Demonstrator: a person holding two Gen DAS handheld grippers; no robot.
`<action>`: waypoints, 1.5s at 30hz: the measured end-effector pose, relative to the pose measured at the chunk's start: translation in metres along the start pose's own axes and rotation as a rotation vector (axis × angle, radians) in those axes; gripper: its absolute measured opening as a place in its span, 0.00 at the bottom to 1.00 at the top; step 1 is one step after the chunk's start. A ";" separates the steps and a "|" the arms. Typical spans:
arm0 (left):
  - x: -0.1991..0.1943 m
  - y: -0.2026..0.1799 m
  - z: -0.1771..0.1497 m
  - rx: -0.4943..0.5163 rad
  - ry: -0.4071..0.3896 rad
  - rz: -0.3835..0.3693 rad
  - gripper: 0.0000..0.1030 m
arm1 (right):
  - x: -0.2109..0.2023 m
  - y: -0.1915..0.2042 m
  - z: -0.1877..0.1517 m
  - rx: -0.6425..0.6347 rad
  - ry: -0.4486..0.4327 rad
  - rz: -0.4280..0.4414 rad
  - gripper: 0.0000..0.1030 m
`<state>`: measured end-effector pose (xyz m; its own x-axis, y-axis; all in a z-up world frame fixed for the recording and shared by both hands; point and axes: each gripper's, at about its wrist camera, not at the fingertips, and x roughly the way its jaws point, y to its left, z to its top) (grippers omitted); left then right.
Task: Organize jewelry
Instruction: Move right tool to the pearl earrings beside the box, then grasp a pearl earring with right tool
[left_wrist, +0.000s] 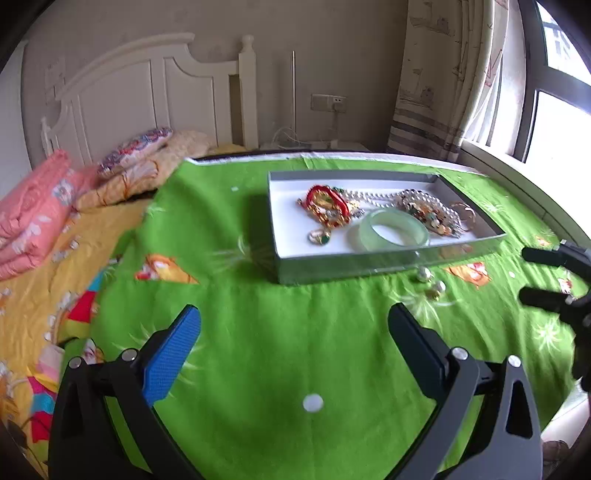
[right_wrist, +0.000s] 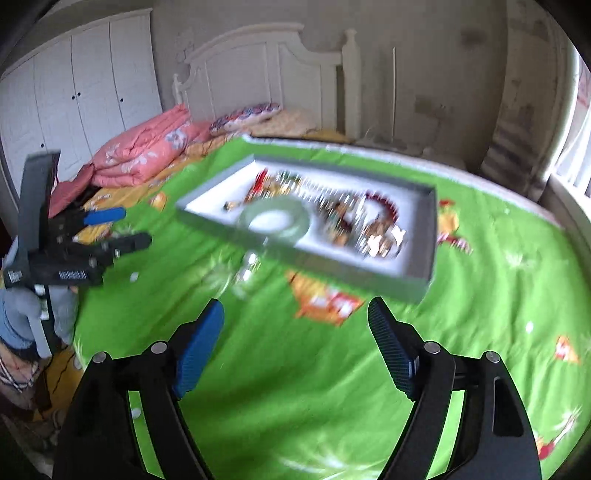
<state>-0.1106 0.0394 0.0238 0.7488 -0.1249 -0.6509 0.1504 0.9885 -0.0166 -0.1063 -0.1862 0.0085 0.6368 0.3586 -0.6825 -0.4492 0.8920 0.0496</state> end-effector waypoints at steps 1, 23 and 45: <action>0.002 0.001 -0.003 -0.006 0.022 -0.001 0.98 | 0.001 0.003 -0.001 0.000 0.008 -0.002 0.75; 0.031 0.020 -0.004 -0.137 0.159 -0.102 0.98 | 0.065 0.050 0.027 0.031 0.103 -0.045 0.32; 0.030 0.021 -0.004 -0.150 0.152 -0.114 0.98 | 0.064 0.059 0.026 -0.014 0.091 -0.100 0.18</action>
<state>-0.0873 0.0566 0.0007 0.6249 -0.2329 -0.7451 0.1219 0.9719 -0.2016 -0.0759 -0.1037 -0.0134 0.6199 0.2416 -0.7466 -0.3958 0.9178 -0.0316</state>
